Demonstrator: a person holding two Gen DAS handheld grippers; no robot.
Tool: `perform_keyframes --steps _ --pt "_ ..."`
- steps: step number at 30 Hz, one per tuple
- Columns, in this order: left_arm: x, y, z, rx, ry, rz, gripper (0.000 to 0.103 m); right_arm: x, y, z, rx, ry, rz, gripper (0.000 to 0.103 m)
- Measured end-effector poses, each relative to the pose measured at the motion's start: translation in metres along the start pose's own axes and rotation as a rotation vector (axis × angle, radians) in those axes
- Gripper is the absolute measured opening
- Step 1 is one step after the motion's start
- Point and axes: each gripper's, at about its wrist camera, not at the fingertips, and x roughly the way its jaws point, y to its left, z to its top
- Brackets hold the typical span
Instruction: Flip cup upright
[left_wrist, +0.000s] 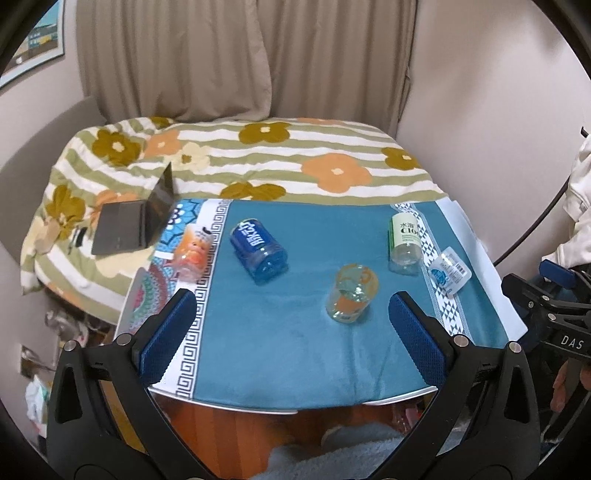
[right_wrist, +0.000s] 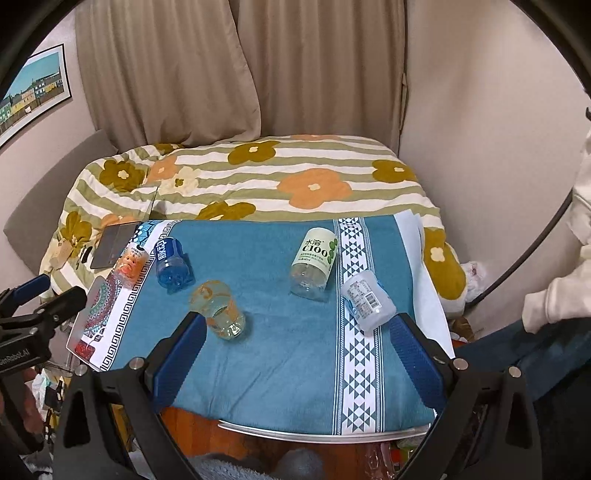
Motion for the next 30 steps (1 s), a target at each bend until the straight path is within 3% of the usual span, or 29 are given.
perform_keyframes --steps 30 --pt "-0.016 0.007 -0.003 0.011 -0.056 -0.005 0.103 -0.017 0.013 -0.006 0.027 -0.035 -0.044 0.099"
